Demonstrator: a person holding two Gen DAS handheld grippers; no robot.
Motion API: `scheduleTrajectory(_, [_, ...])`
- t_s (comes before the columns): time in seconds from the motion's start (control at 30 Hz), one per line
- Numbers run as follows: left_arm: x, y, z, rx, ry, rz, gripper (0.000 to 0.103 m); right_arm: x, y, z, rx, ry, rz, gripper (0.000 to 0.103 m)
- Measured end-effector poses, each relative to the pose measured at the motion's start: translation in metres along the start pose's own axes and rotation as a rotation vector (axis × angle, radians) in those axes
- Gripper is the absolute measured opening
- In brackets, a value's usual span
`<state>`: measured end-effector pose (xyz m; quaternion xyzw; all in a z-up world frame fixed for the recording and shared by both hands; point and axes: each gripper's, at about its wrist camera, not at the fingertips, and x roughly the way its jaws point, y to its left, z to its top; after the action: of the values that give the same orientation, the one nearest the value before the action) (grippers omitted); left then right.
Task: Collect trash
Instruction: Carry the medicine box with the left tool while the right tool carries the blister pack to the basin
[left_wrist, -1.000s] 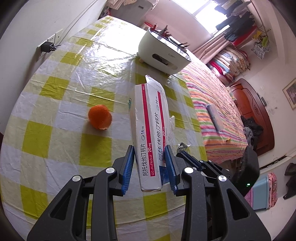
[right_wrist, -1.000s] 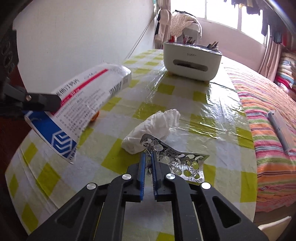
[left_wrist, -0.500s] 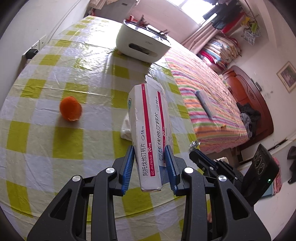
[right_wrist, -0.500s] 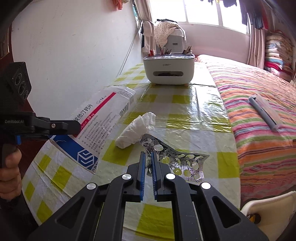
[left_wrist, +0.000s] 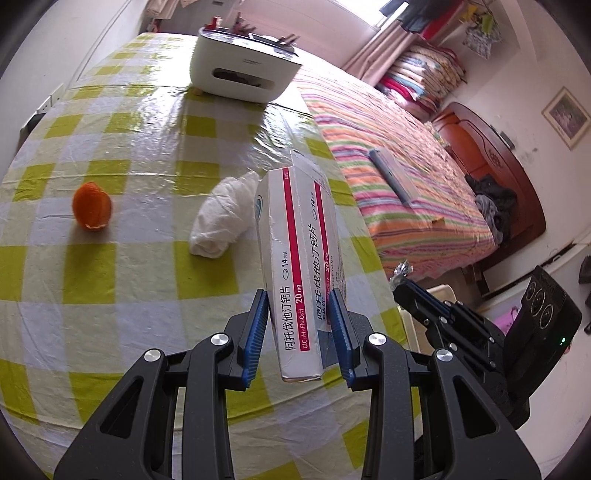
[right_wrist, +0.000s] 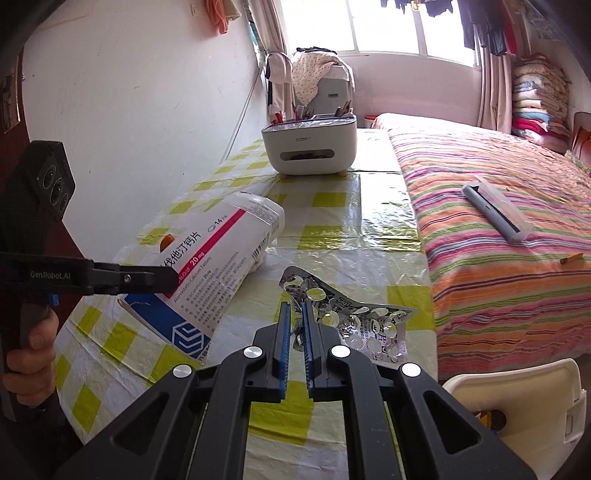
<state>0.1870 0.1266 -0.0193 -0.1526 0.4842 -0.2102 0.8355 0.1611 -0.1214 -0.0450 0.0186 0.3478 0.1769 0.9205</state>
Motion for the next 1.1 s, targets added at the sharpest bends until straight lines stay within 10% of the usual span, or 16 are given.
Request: scheduleTrajectory(1.1, [0.043,-0.101,-0.034,0.219,0.069,-0.07,0.032,-0.067,-0.064,-0.03,0.113,-0.084,-0.085,0.007])
